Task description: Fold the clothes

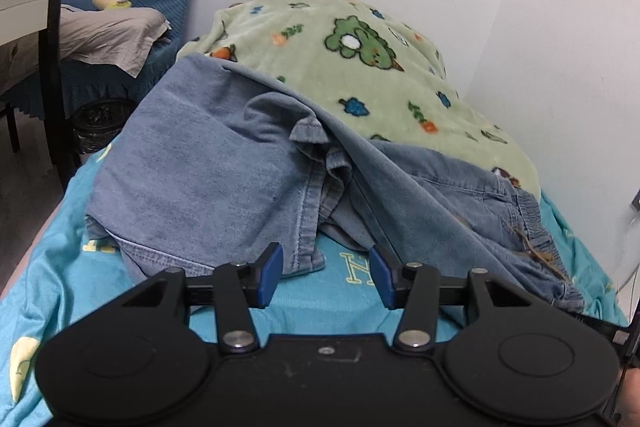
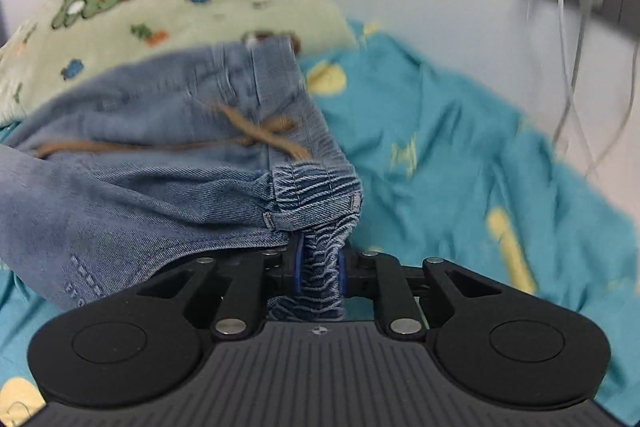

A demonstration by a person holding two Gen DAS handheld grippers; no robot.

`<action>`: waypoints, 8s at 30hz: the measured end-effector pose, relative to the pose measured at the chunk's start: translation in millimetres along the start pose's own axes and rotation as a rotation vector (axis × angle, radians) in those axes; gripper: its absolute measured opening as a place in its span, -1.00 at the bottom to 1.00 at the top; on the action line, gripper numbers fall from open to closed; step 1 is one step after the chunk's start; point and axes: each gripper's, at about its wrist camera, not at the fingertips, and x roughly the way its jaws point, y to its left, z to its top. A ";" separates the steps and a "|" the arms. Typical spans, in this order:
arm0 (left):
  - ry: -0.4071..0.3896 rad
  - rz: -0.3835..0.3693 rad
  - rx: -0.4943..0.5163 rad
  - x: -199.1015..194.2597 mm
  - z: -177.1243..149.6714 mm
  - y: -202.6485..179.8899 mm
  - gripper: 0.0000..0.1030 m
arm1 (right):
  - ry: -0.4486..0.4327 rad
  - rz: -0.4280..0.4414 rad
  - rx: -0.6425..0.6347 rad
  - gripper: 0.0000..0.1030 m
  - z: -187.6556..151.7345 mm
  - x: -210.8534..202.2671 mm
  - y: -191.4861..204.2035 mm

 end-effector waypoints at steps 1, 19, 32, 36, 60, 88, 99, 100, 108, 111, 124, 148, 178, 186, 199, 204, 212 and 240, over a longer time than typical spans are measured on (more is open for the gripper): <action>0.003 -0.004 0.005 -1.4 -0.2 0.3 -0.12 | -0.017 0.010 -0.011 -0.66 1.5 -5.6 2.6; 0.014 0.006 -0.093 -10.8 12.7 20.1 -0.03 | -0.221 0.427 -0.385 0.33 17.0 -48.2 105.7; 0.061 -0.001 -0.188 24.5 21.1 50.5 -0.03 | 0.008 0.886 -0.290 0.18 85.7 45.5 209.4; 0.040 -0.014 -0.218 14.5 24.6 59.4 -0.03 | -0.003 0.884 -0.368 -0.92 76.3 22.2 218.8; 0.001 -0.043 -0.228 -16.4 20.0 50.3 -0.03 | 0.005 0.629 -0.221 -0.13 -17.6 -93.6 104.6; -0.032 0.030 -0.173 -0.9 -5.4 20.7 -0.01 | 0.032 0.224 0.742 -0.63 -9.9 20.5 -43.8; -0.043 0.019 -0.108 -2.4 -9.9 9.4 -0.01 | -0.097 0.095 0.726 -0.69 19.4 25.7 -92.4; -0.040 0.017 -0.105 -1.9 -9.7 9.5 -0.01 | -0.057 0.075 0.733 -0.69 11.7 35.8 -95.1; -0.026 0.019 -0.105 -2.4 -6.7 12.0 -0.01 | -0.020 0.042 0.707 -0.38 5.0 30.8 -94.2; -0.032 0.024 -0.105 -7.2 -4.3 11.7 -0.01 | -0.059 0.032 0.698 0.13 6.6 7.9 -89.3; -0.047 0.065 -0.125 -34.3 21.1 22.8 -0.01 | -0.224 0.469 0.232 0.24 39.6 -44.7 23.4; -0.049 0.001 -0.309 -50.2 45.2 101.4 -0.01 | -0.091 0.794 -0.385 -0.72 24.8 -57.7 256.9; 0.071 0.077 0.003 28.6 60.1 38.4 0.11 | -0.120 0.869 -0.544 -0.03 -95.1 -129.0 231.0; 0.366 0.093 0.238 123.5 97.1 20.7 0.13 | -0.155 0.878 -0.573 -0.02 -96.9 -121.4 237.5; 0.481 0.118 0.107 177.7 126.5 39.7 0.10 | -0.339 0.813 -0.763 -0.03 -116.0 -138.1 253.7; 0.531 0.122 0.186 189.5 122.9 20.0 0.11 | -0.361 0.786 -0.802 -0.02 -119.3 -138.9 257.6; 0.444 0.160 0.237 169.0 129.0 35.0 -0.95 | -0.359 0.785 -0.765 -0.02 -117.9 -136.7 259.7; 0.203 0.136 -0.027 80.5 153.8 133.4 -0.02 | -0.437 0.856 -0.236 -0.06 -24.7 -103.9 201.8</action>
